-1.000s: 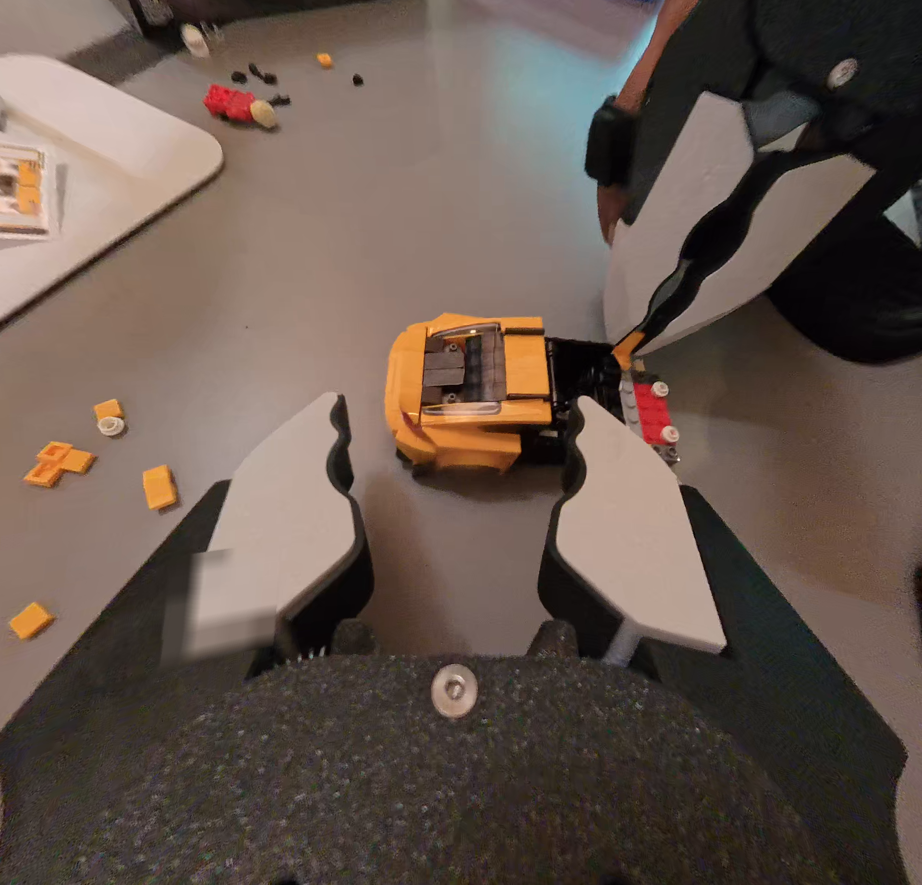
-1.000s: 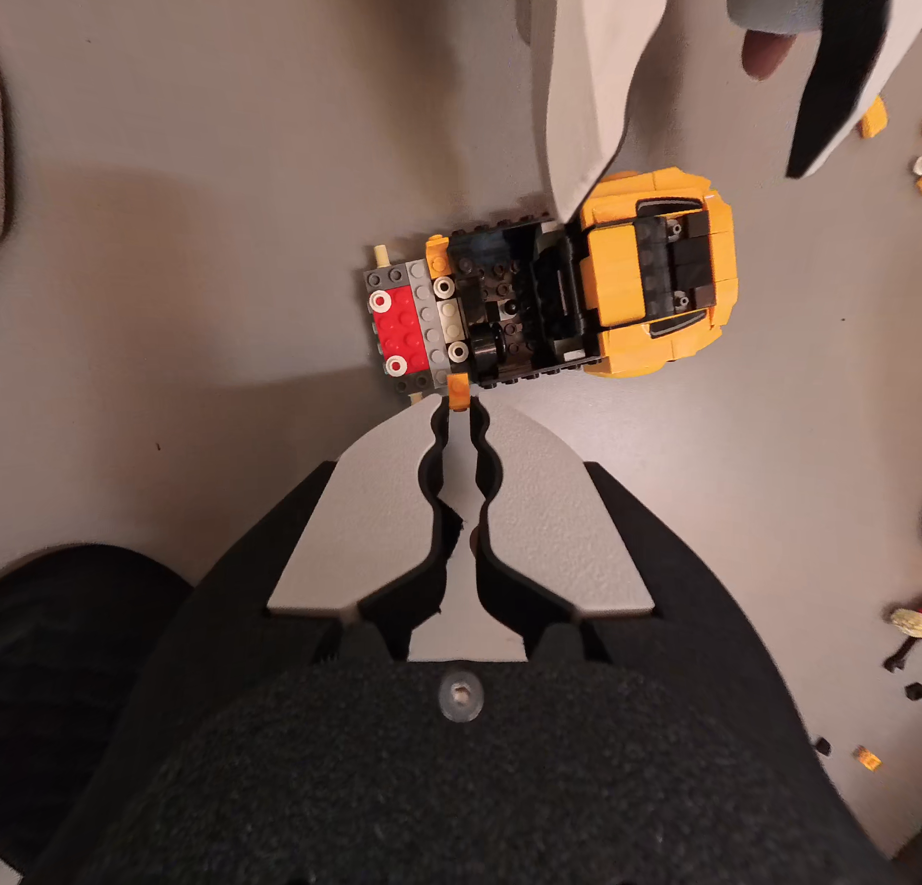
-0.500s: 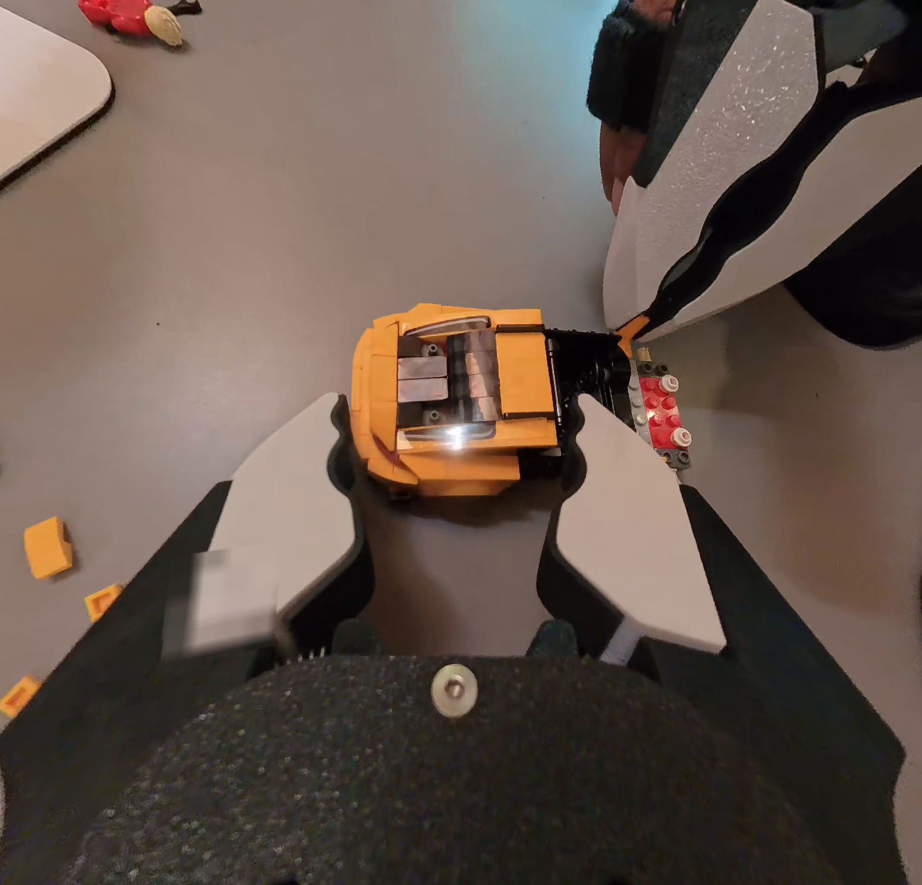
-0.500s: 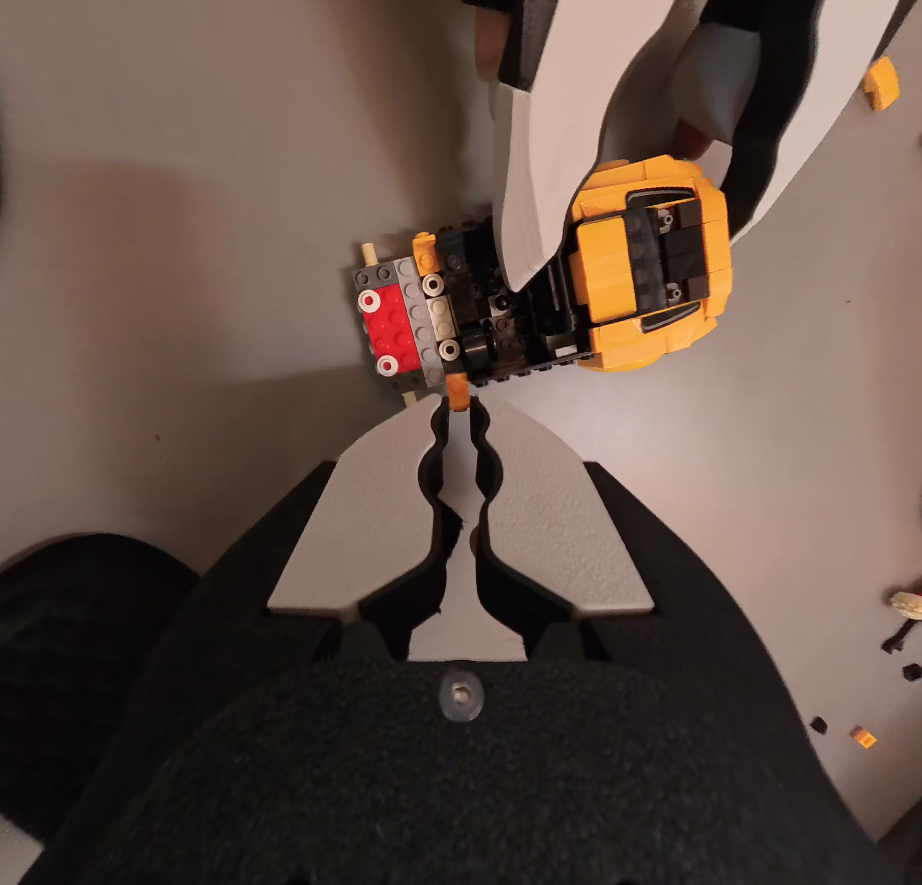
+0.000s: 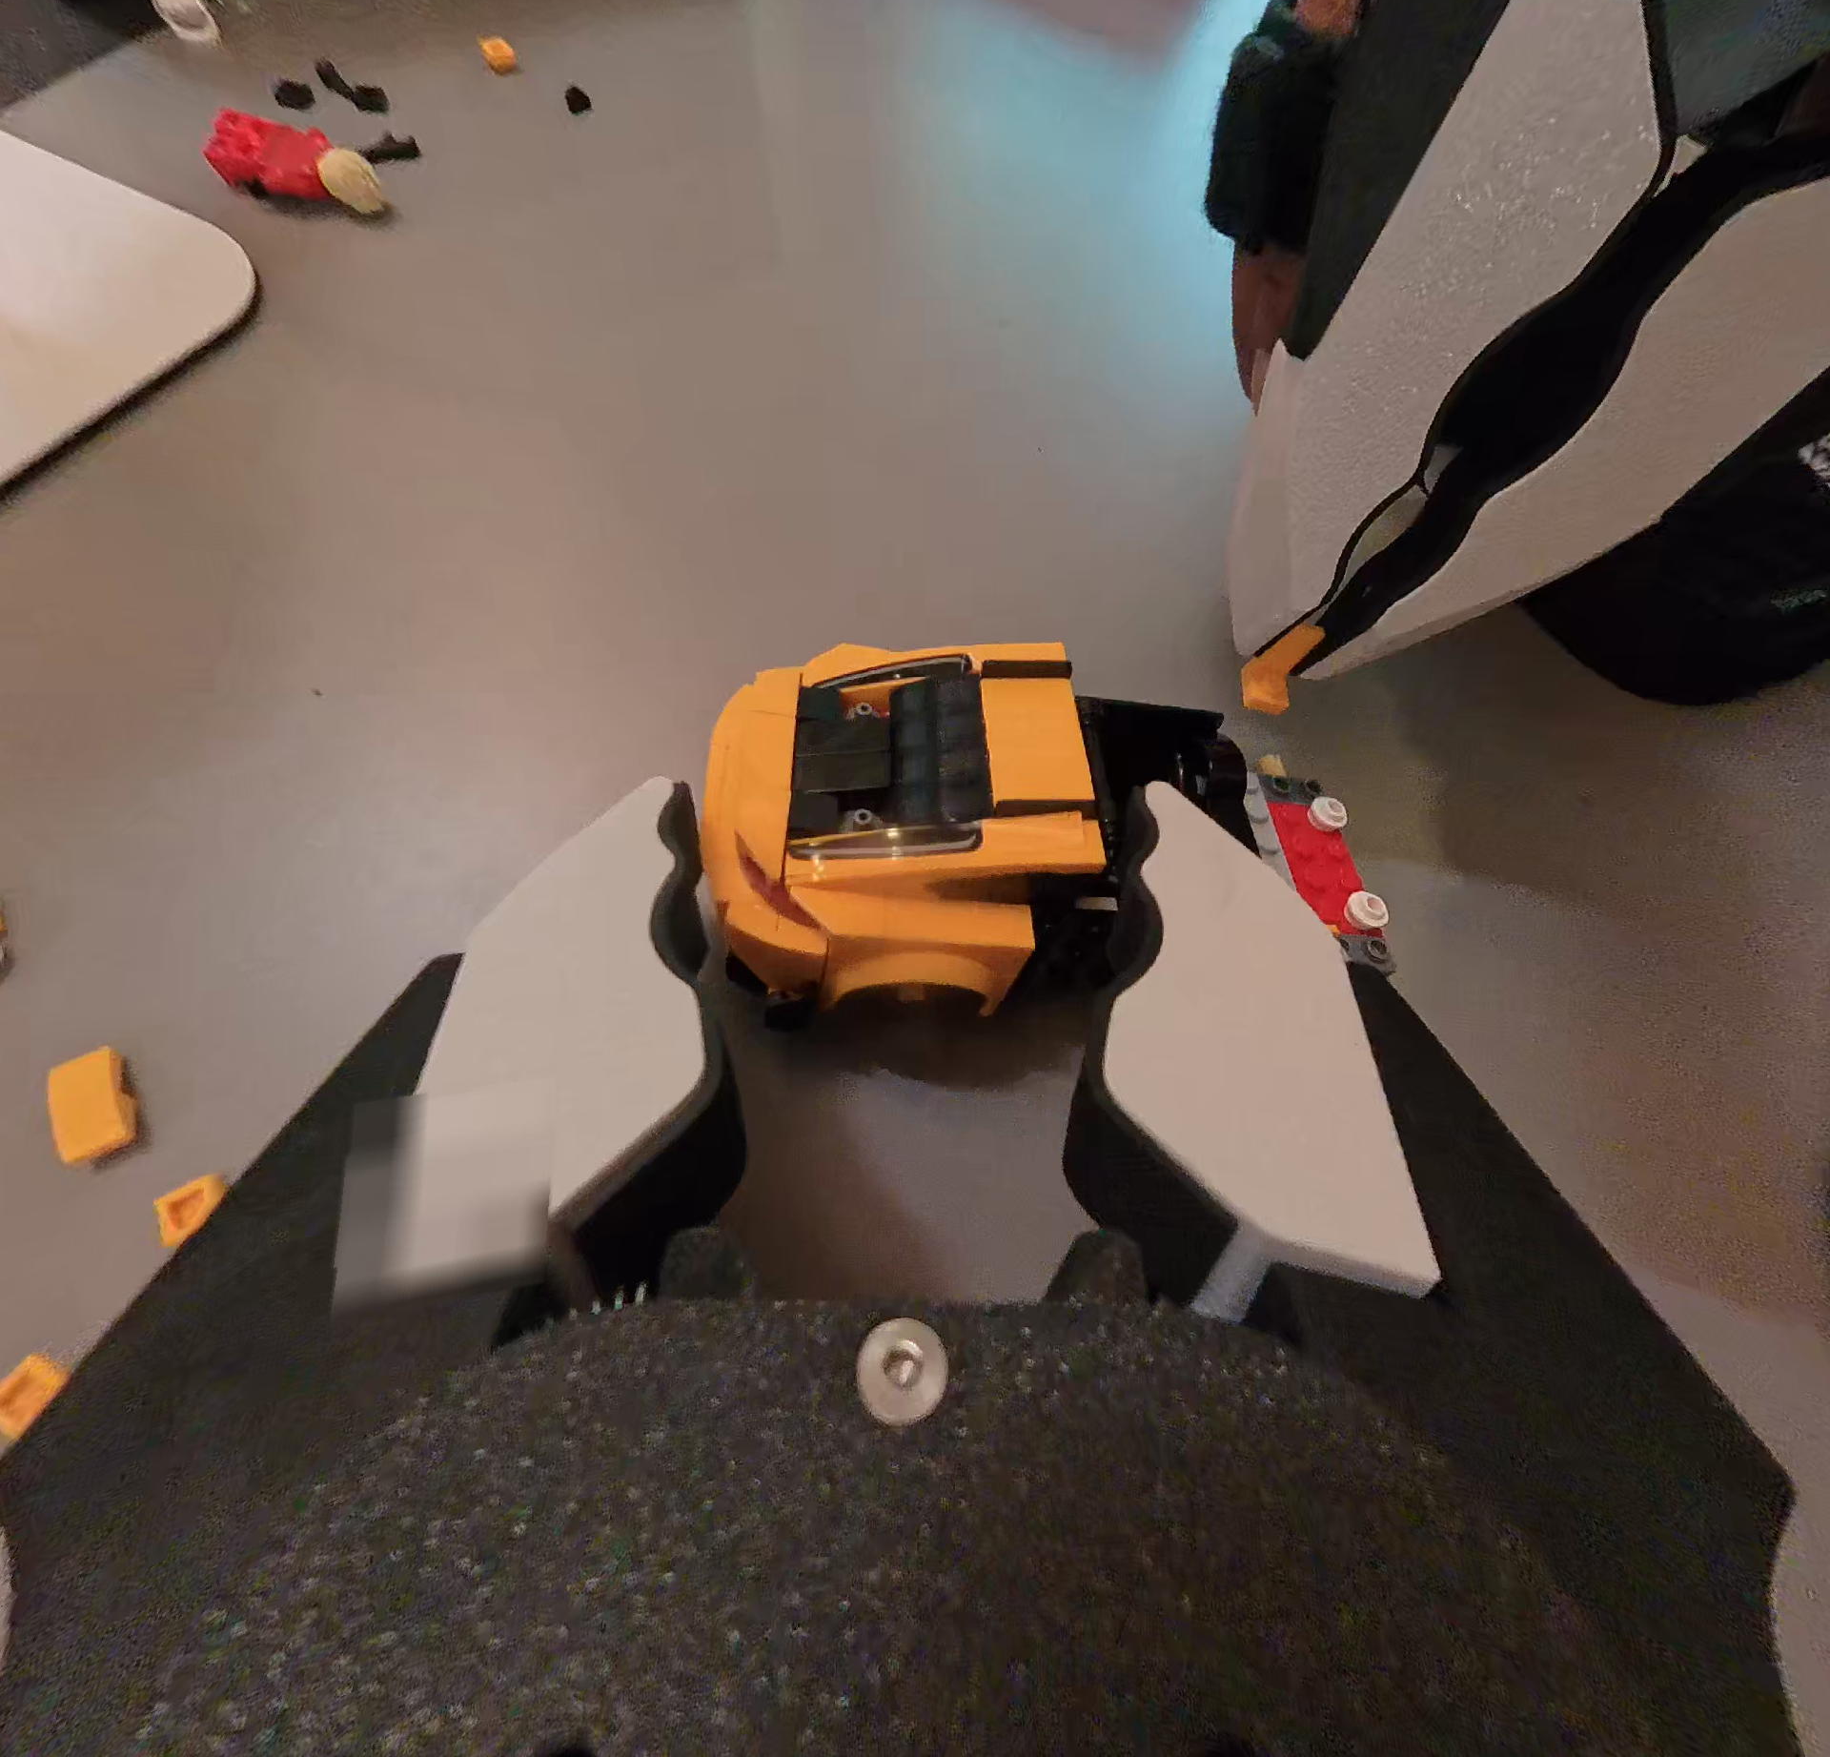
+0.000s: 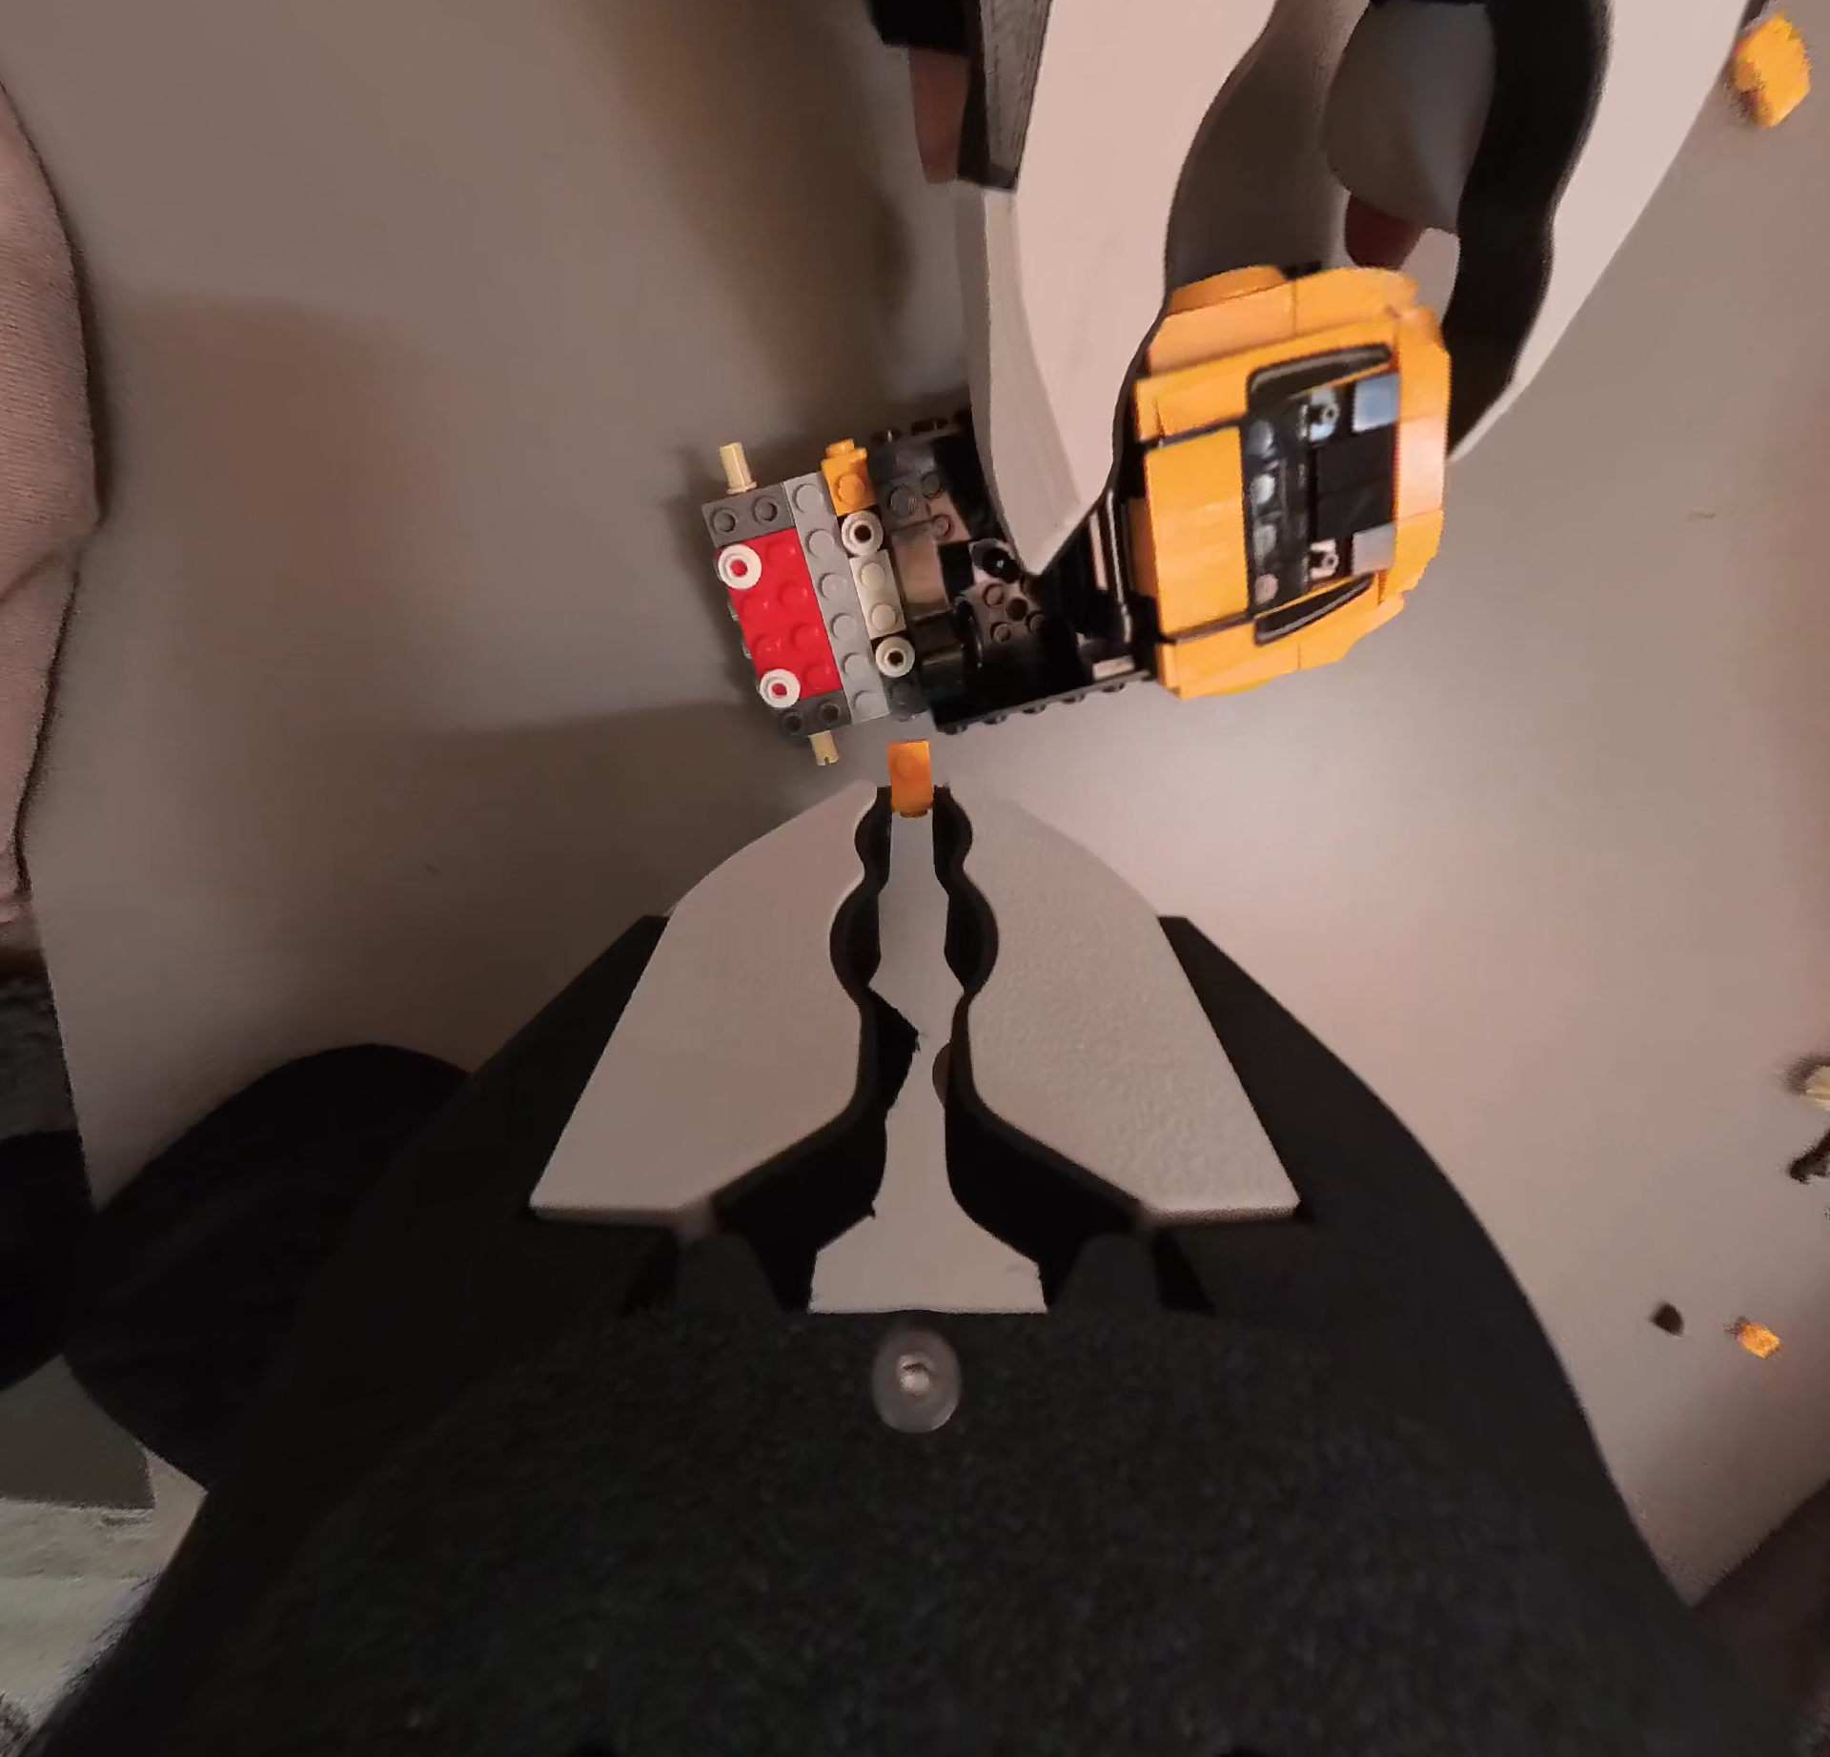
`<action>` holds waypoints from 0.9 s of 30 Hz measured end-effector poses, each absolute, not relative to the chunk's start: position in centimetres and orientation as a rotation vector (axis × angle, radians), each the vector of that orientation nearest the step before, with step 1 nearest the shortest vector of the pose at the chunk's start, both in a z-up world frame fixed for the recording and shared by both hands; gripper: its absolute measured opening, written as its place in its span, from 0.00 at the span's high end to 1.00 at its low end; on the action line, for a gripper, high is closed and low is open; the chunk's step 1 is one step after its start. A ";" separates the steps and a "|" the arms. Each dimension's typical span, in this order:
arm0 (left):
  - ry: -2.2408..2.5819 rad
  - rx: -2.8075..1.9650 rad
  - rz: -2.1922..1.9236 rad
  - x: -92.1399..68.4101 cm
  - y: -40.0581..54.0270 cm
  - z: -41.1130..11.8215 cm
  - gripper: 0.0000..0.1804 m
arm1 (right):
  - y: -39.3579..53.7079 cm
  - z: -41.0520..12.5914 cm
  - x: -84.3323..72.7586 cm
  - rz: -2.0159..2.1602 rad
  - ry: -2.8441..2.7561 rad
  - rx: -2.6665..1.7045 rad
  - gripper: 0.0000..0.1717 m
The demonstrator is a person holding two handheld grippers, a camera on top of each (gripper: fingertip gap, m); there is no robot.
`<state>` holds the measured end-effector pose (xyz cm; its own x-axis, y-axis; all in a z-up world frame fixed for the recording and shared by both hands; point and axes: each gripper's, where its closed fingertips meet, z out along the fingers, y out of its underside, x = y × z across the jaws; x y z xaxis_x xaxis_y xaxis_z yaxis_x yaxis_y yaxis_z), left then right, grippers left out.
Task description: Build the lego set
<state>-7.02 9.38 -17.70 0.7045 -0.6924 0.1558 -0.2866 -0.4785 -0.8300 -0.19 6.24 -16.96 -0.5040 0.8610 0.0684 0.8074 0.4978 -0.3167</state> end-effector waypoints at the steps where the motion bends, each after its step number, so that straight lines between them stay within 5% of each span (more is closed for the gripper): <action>1: 0.744 -2.079 -0.614 -7.1 9.3 -17.8 0.55 | 6.1 -17.2 0.0 0.360 -2.520 -1.438 0.95; 11: 0.753 -2.315 -0.574 -7.4 7.9 -19.4 0.49 | 5.3 -18.1 1.2 0.416 -2.459 -1.492 0.95; 19: 0.845 -2.488 -0.333 -7.4 8.2 -20.3 0.54 | 5.4 -18.0 0.9 0.482 -2.416 -1.457 0.96; 27: 0.752 -2.237 -0.428 -6.8 9.6 -19.0 0.54 | 6.0 -16.8 1.2 0.548 -2.322 -1.421 0.95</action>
<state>-6.80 9.63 -18.97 0.7742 -0.6283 0.0767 -0.3868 -0.5655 -0.7284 1.22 6.02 -16.80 -0.4276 0.8981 0.1029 0.7573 0.4181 -0.5017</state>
